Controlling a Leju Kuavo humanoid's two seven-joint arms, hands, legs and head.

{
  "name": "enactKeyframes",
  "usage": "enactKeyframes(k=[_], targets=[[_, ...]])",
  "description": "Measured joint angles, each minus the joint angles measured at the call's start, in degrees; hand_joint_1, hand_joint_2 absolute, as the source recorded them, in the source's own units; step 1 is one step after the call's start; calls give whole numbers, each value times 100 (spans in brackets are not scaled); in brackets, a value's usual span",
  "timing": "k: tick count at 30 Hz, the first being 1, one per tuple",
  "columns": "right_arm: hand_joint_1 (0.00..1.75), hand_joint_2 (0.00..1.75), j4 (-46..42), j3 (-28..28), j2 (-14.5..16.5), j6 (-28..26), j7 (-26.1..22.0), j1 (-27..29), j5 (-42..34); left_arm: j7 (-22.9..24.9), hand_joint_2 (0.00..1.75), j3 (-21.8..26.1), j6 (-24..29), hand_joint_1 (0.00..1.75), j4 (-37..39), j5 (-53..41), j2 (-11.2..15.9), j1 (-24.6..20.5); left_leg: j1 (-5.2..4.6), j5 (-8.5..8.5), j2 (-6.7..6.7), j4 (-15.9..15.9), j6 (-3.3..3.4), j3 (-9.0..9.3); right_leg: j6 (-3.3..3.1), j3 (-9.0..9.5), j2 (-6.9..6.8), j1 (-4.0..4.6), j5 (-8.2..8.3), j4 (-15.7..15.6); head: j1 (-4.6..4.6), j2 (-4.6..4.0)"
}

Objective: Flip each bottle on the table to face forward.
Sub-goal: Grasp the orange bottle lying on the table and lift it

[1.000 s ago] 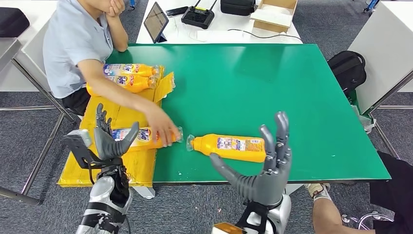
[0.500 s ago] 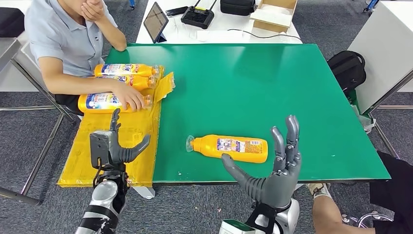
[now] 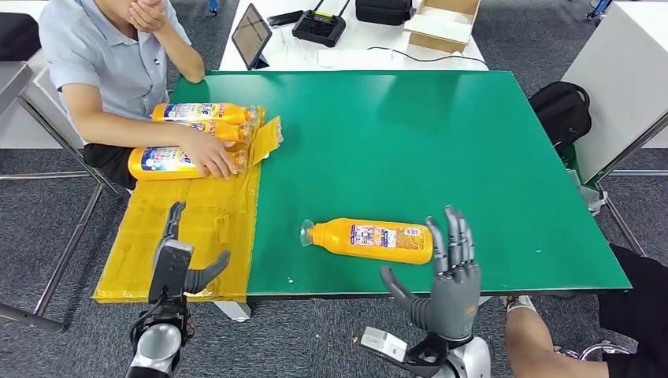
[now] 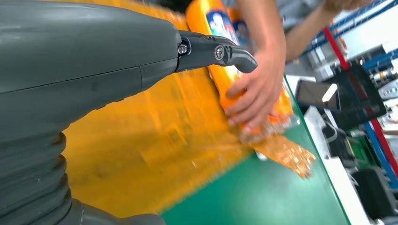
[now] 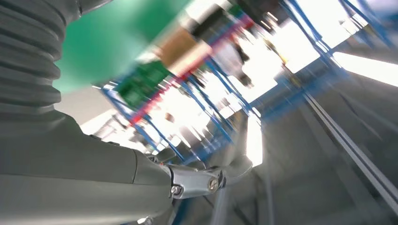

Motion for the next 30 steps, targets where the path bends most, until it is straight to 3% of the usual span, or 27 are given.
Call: enactKeyframes(k=[6,12,17,30], targets=[[0,175,681,-113,-96,0,885,67,513,17,175,111,369,0,-450,-304,13,301,1,0,0,0,0,-1,0,-1,0,0,-1,0,1,0],[0,175,1070,-174,-203,27,1370,81,950,7,175,212,342,0,-867,34,-18,429,0,0,0,0,0,-1,0,0,0,0,0,-1,1,0],[0,175,1365,-55,-419,371,2334,42,1252,18,175,232,350,0,-1109,-120,-44,540,0,0,0,0,1,-1,0,1,0,0,0,-1,2,0],[0,175,1692,240,-714,602,2831,-157,1314,53,175,238,352,0,-1287,-231,-112,593,0,0,1,0,1,-1,1,0,0,0,0,-1,1,0]])
